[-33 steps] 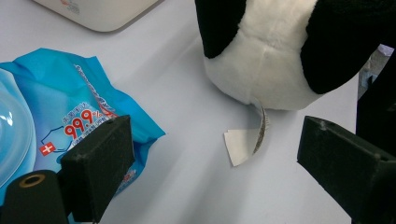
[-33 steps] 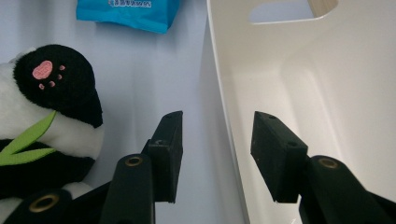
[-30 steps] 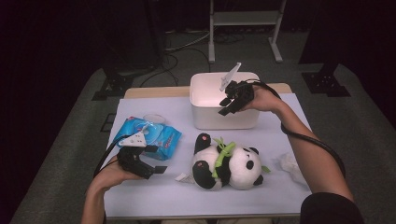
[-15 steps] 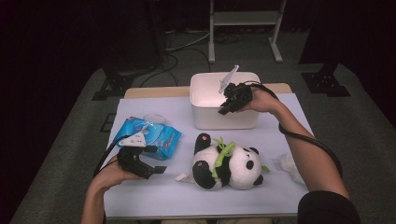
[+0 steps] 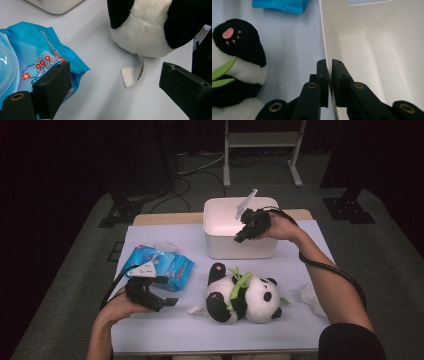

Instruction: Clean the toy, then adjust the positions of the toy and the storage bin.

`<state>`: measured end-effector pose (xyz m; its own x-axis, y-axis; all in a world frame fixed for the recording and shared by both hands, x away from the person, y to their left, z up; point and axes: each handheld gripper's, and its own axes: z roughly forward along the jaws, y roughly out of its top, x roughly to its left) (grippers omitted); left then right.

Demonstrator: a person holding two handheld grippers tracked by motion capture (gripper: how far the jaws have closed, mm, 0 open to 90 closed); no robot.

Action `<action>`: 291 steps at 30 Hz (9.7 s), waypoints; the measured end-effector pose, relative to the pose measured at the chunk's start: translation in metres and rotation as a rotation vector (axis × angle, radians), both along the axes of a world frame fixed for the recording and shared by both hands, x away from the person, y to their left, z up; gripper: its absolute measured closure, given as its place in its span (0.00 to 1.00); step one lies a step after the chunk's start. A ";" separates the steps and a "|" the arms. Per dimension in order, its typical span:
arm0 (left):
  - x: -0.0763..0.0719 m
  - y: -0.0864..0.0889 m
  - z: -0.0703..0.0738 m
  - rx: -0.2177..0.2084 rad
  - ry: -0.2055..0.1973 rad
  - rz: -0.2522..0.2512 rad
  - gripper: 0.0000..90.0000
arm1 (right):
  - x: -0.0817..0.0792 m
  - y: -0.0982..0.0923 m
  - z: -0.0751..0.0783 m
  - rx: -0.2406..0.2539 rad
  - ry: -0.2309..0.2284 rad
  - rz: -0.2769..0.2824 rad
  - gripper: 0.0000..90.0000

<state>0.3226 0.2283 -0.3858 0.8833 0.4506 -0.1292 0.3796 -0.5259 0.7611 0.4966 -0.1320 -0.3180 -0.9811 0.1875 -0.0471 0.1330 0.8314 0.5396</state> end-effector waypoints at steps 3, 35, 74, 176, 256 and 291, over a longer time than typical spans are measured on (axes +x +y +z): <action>0.000 0.000 0.001 0.000 0.000 0.002 0.11 | -0.001 0.000 0.000 0.001 0.004 0.009 0.94; 0.000 -0.005 0.000 0.008 -0.002 -0.019 0.11 | -0.040 0.006 0.002 -0.011 0.026 0.072 0.96; -0.003 -0.011 -0.003 0.016 -0.001 -0.034 0.11 | -0.076 0.011 0.003 -0.023 0.057 0.073 0.95; 0.004 -0.003 -0.014 0.001 0.034 -0.027 0.11 | -0.154 -0.042 0.100 0.105 -0.064 0.123 0.84; 0.008 0.009 -0.023 -0.023 0.070 -0.001 0.11 | -0.003 -0.027 0.111 0.048 -0.028 -0.053 0.83; 0.008 0.004 -0.024 -0.013 0.071 -0.015 0.11 | -0.018 -0.030 0.069 0.024 0.052 -0.017 0.83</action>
<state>0.3305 0.2328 -0.4094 0.8784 0.4353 -0.1973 0.4250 -0.5226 0.7391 0.4782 -0.1621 -0.2493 -0.9787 0.2050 0.0085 0.1756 0.8157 0.5512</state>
